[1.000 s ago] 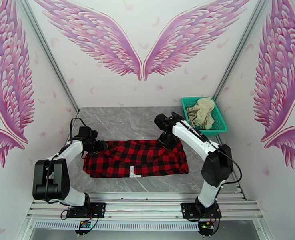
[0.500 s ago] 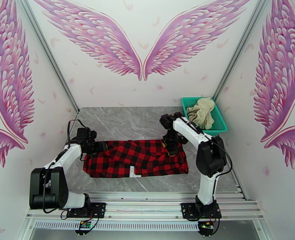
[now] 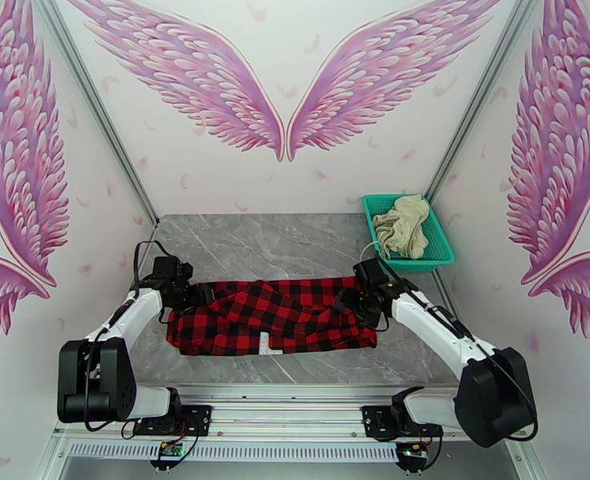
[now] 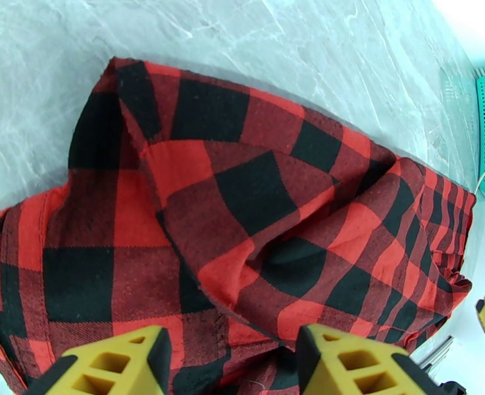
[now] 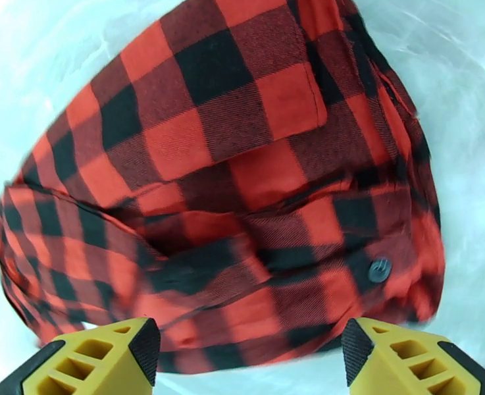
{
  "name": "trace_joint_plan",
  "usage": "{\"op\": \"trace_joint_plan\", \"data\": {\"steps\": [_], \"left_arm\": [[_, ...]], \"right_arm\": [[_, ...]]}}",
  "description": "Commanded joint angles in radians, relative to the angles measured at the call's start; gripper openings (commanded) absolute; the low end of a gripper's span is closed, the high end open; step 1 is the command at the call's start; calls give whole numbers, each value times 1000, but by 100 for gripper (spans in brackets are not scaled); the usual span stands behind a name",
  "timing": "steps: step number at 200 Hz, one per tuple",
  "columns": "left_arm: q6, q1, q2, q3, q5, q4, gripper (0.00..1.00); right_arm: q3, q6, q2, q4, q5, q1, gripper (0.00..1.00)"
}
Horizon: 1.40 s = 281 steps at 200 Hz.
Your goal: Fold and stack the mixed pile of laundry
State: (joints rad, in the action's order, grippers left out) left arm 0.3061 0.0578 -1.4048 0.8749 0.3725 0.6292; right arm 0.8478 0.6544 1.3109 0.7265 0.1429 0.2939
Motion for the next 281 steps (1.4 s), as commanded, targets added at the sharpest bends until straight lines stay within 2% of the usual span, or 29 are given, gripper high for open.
{"op": "trace_joint_plan", "data": {"steps": [1, 30, 84, 144, 214, 233, 281], "left_arm": [[-18, -1, -7, 42, -1, 38, 56], [-23, -1, -11, 50, -6, 53, 57], [-16, -3, -1, 61, -10, 70, 57], [-7, -9, 5, 64, -16, 75, 57], [-5, -10, -5, 70, -16, 65, 57], [-11, -10, -11, 77, -15, 68, 57], [-24, -10, -16, 90, -17, 78, 57]], "right_arm": [[-70, -236, -11, -233, 149, -11, 71], [-48, -296, 75, -243, 153, -11, 55], [30, -312, 235, -236, 124, -10, 53], [90, -253, 304, -244, 216, -3, 49], [98, -217, 292, -183, 232, 1, 31], [111, -224, 264, -116, 165, 0, 32], [49, -257, 193, -89, 168, -11, 53]]}}
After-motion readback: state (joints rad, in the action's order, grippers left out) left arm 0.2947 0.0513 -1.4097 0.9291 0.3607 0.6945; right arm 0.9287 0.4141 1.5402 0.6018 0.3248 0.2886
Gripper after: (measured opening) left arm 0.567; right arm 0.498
